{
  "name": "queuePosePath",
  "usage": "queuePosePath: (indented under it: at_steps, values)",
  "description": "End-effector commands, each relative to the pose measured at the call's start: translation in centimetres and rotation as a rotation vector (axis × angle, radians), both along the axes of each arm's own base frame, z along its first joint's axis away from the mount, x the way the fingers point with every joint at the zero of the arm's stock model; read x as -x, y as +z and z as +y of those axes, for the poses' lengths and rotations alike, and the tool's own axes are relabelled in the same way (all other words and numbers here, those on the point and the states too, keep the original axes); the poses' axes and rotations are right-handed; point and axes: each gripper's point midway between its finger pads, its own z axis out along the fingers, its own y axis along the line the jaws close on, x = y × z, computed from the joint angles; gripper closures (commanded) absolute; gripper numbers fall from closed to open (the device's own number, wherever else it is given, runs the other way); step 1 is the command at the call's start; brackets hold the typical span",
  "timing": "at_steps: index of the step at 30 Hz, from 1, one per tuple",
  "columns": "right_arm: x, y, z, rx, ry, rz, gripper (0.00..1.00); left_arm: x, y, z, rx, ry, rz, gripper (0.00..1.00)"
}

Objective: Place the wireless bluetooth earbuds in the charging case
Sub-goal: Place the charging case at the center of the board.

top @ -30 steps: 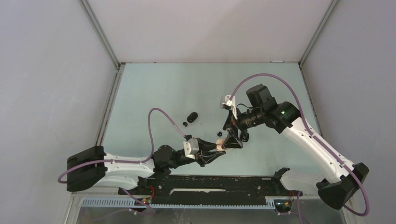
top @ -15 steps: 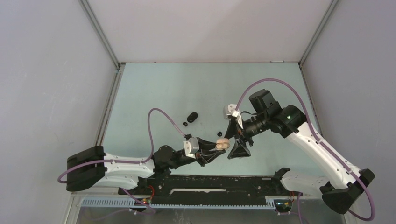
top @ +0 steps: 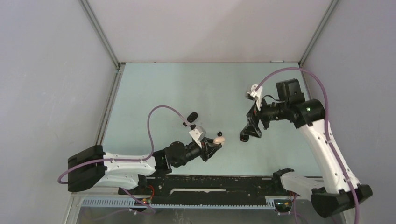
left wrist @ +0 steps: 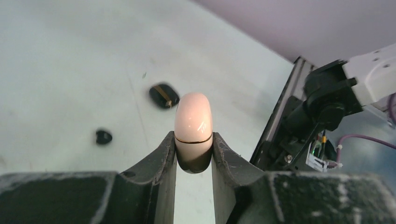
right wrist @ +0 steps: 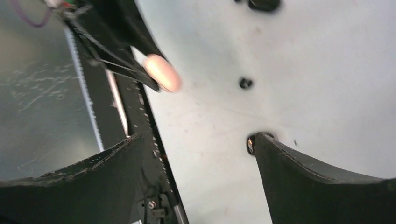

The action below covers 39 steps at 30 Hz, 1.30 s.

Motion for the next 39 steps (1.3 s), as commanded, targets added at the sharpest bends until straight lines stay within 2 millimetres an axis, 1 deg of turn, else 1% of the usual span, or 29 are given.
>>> queuePosePath:
  at_steps: [1, 3, 5, 7, 9, 12, 15, 16, 17, 19, 20, 22, 23, 26, 28, 29, 32, 34, 36, 39]
  values:
    - [-3.8, -5.3, -4.1, 0.167, -0.128, 0.078, 0.14, -1.2, -3.9, 1.6, -0.099, 0.125, 0.285, 0.83]
    - [-4.9, -6.8, -4.6, 0.148, -0.175, 0.102, 0.16, -1.1, -5.9, 2.1, -0.152, 0.125, 0.375, 0.8]
    - [-5.6, -8.1, -4.7, 0.119, -0.202, 0.112, 0.2, -0.6, -7.4, 2.2, -0.176, 0.111, 0.444, 0.79]
    - [-6.2, -8.7, -4.3, 0.087, -0.225, 0.094, 0.21, -0.5, -8.8, 2.4, -0.189, 0.121, 0.489, 0.77]
    - [-6.5, -9.2, -4.0, 0.055, -0.253, 0.088, 0.22, -0.4, -9.8, 2.2, -0.186, 0.117, 0.531, 0.76]
    - [-6.4, -10.5, -3.8, 0.041, -0.274, 0.065, 0.22, -0.2, -10.8, 1.0, -0.165, 0.077, 0.583, 0.76]
    - [-6.7, -12.0, -4.0, 0.051, -0.317, 0.027, 0.22, 0.5, -10.9, -1.4, -0.11, -0.017, 0.623, 0.75]
    - [-7.0, -12.2, -4.1, 0.051, -0.336, 0.013, 0.22, 0.6, -10.9, -2.2, -0.092, -0.041, 0.64, 0.74]
    - [-7.1, -12.3, -4.2, 0.054, -0.349, 0.002, 0.22, 0.6, -11.3, -2.7, -0.085, -0.04, 0.668, 0.74]
    - [-7.6, -11.8, -4.4, 0.062, -0.376, -0.033, 0.21, 0.5, -11.9, -3.3, -0.068, -0.034, 0.711, 0.71]
    - [-7.7, -11.6, -4.5, 0.062, -0.38, -0.043, 0.21, 0.4, -12.3, -3.3, -0.069, -0.02, 0.726, 0.69]
    - [-7.9, -11.7, -4.5, 0.068, -0.381, -0.054, 0.21, 0.0, -13.5, -2.6, -0.09, 0.038, 0.762, 0.65]
    - [-7.9, -11.8, -4.6, 0.074, -0.382, -0.056, 0.21, -0.2, -14.1, -2.1, -0.107, 0.075, 0.78, 0.6]
    - [-7.9, -12.0, -4.7, 0.087, -0.383, -0.055, 0.2, -0.6, -15.5, -0.3, -0.175, 0.173, 0.815, 0.52]
    - [-7.7, -12.1, -4.6, 0.087, -0.375, -0.049, 0.2, -0.5, -16.1, 1.2, -0.236, 0.224, 0.819, 0.48]
    - [-7.6, -12.1, -4.5, 0.082, -0.368, -0.046, 0.2, -0.4, -15.9, 1.6, -0.244, 0.236, 0.811, 0.47]
    - [-7.3, -12.0, -4.1, 0.079, -0.347, -0.045, 0.2, -0.2, -16.4, 4.4, -0.328, 0.309, 0.798, 0.45]
    - [-7.1, -12.0, -3.9, 0.078, -0.339, -0.043, 0.2, -0.3, -16.3, 6.4, -0.416, 0.358, 0.766, 0.44]
    - [-6.9, -12.0, -3.7, 0.068, -0.333, -0.036, 0.19, -0.5, -15.2, 8.0, -0.479, 0.394, 0.733, 0.43]
    - [-6.4, -12.1, -3.4, 0.052, -0.32, -0.012, 0.19, -0.4, -13.7, 8.6, -0.493, 0.409, 0.735, 0.4]
